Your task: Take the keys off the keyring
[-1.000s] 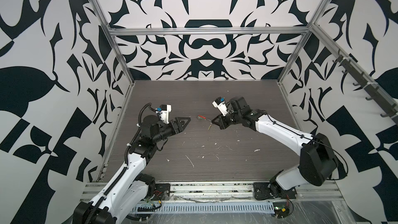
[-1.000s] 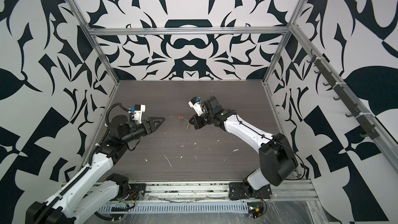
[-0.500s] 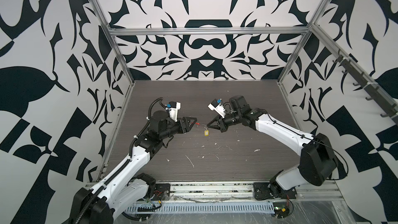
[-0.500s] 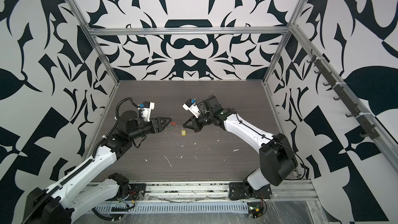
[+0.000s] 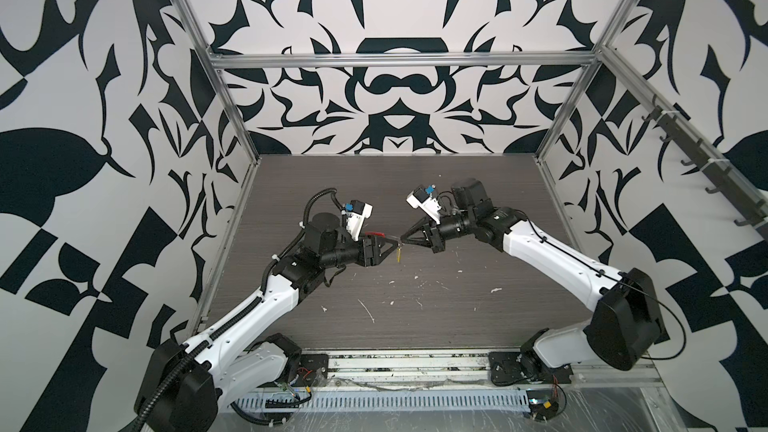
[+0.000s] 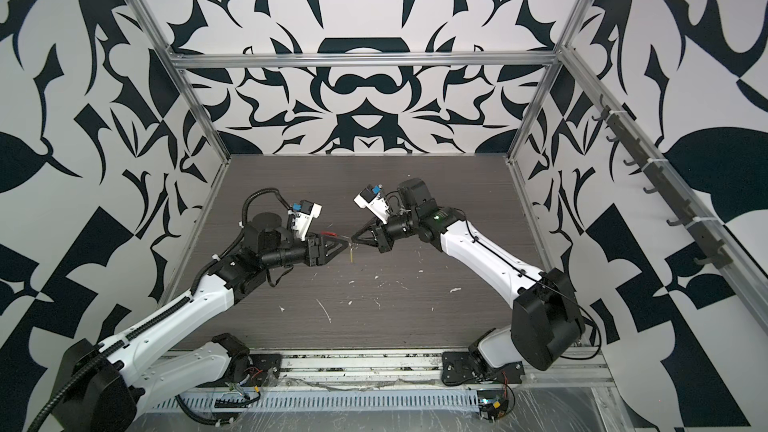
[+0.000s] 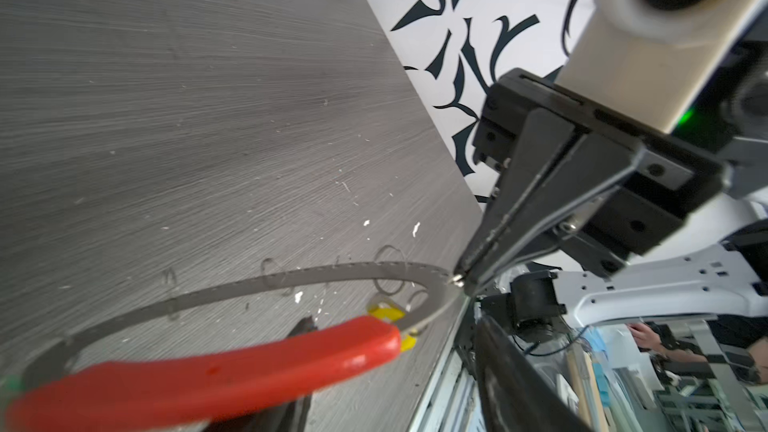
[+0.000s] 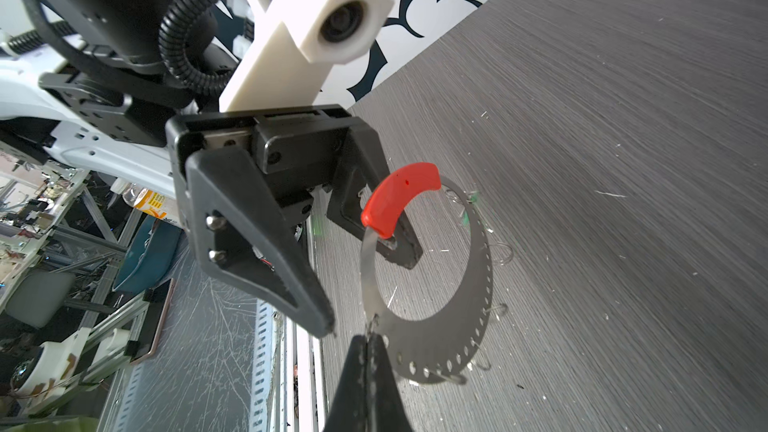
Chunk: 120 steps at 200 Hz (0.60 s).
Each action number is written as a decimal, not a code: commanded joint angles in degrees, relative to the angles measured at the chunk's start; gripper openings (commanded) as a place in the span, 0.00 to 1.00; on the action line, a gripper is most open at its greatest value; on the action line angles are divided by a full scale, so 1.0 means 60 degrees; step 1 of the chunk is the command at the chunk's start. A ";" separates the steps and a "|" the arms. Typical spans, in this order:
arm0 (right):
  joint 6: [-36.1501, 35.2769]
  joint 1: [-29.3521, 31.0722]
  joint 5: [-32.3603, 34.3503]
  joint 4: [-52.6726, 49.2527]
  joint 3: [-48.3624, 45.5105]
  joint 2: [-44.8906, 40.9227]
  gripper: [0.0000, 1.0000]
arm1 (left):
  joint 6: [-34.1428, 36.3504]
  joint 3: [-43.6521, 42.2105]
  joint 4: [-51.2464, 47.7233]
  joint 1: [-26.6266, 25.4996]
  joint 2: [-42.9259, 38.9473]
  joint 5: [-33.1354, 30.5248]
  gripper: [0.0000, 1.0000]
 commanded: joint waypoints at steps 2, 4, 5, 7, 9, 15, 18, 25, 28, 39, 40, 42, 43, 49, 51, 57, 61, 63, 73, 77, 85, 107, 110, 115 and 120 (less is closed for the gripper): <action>-0.0261 -0.0058 -0.0410 -0.0065 0.0468 -0.0231 0.00 | 0.0276 0.0253 0.0105 -0.0103 -0.0241 0.0084 0.62; -0.0260 -0.0062 -0.0391 -0.0079 0.0468 -0.0231 0.00 | 0.0266 0.0255 0.0091 -0.0104 -0.0263 0.0031 0.62; -0.0257 -0.0060 -0.0371 -0.0084 0.0468 -0.0236 0.00 | 0.0262 0.0255 0.0088 -0.0104 -0.0276 0.0015 0.62; -0.0255 -0.0070 -0.0344 -0.0098 0.0468 -0.0239 0.00 | 0.0241 0.0259 0.0076 -0.0105 -0.0305 -0.0049 0.62; -0.0255 -0.0061 -0.0308 -0.0113 0.0468 -0.0244 0.00 | 0.0221 0.0267 0.0072 -0.0105 -0.0334 -0.0094 0.61; -0.0258 -0.0070 -0.0212 -0.0156 0.0468 -0.0272 0.00 | 0.0166 0.0262 0.0071 -0.0118 -0.0449 -0.0237 0.61; -0.0255 -0.0072 -0.0181 -0.0181 0.0457 -0.0277 0.00 | 0.0149 0.0252 0.0071 -0.0132 -0.0505 -0.0311 0.61; -0.0242 -0.0087 -0.0071 -0.0205 0.0441 -0.0301 0.00 | 0.0141 0.0241 0.0071 -0.0175 -0.0633 -0.0487 0.61; -0.0229 -0.0098 -0.0035 -0.0202 0.0439 -0.0308 0.00 | 0.0141 0.0259 0.0051 -0.0201 -0.0679 -0.0582 0.61; -0.0108 -0.0093 0.0058 -0.0087 0.0390 -0.0322 0.00 | 0.0154 0.0241 0.0035 -0.0262 -0.0779 -0.0809 0.57; -0.0086 -0.0090 0.0074 -0.0081 0.0385 -0.0332 0.00 | 0.0155 0.0234 0.0038 -0.0264 -0.0776 -0.0815 0.57; -0.0044 -0.0095 0.0089 -0.0043 0.0374 -0.0333 0.00 | 0.0148 0.0239 0.0041 -0.0276 -0.0781 -0.0842 0.56; -0.0025 -0.0099 0.0104 -0.0007 0.0370 -0.0331 0.00 | 0.0152 0.0232 0.0042 -0.0278 -0.0777 -0.0854 0.56; 0.0114 -0.0099 0.0178 0.0153 0.0318 -0.0353 0.00 | 0.0141 0.0228 0.0064 -0.0315 -0.0752 -0.0926 0.55; 0.0164 -0.0098 0.0188 0.0217 0.0299 -0.0357 0.00 | 0.0141 0.0204 0.0077 -0.0322 -0.0749 -0.0943 0.54; 0.0265 -0.0098 0.0241 0.0356 0.0255 -0.0394 0.00 | 0.0128 0.0175 0.0147 -0.0338 -0.0696 -0.0945 0.52; 0.0351 -0.0095 0.0284 0.0476 0.0224 -0.0411 0.00 | 0.0106 0.0157 0.0214 -0.0360 -0.0656 -0.0959 0.51; 0.0395 -0.0097 0.0292 0.0518 0.0213 -0.0415 0.00 | 0.0092 0.0143 0.0246 -0.0363 -0.0634 -0.0970 0.50; 0.0535 -0.0101 0.0194 0.0696 0.0147 -0.0442 0.00 | -0.0021 0.0079 0.0419 -0.0383 -0.0548 -0.1059 0.47; 0.0527 -0.0097 0.0121 0.0716 0.0132 -0.0467 0.00 | -0.0065 0.0055 0.0492 -0.0397 -0.0519 -0.1077 0.47; 0.0488 -0.0100 0.0046 0.0691 0.0131 -0.0497 0.00 | -0.0171 0.0063 0.0588 -0.0398 -0.0497 -0.1071 0.46; -0.0006 -0.0099 -0.0016 0.0152 0.0247 -0.0577 0.00 | -0.0212 0.0191 0.0474 -0.0470 -0.0865 -0.1185 0.49; -0.0037 -0.0098 -0.0023 0.0123 0.0256 -0.0585 0.00 | -0.0198 0.0210 0.0435 -0.0471 -0.0957 -0.1210 0.50; -0.0119 -0.0097 0.0006 -0.0002 0.0274 -0.0618 0.00 | -0.0204 0.0249 0.0339 -0.0478 -0.1121 -0.1259 0.54; -0.0240 -0.0099 0.0066 -0.0145 0.0289 -0.0638 0.00 | -0.0196 0.0288 0.0253 -0.0484 -0.1282 -0.1307 0.57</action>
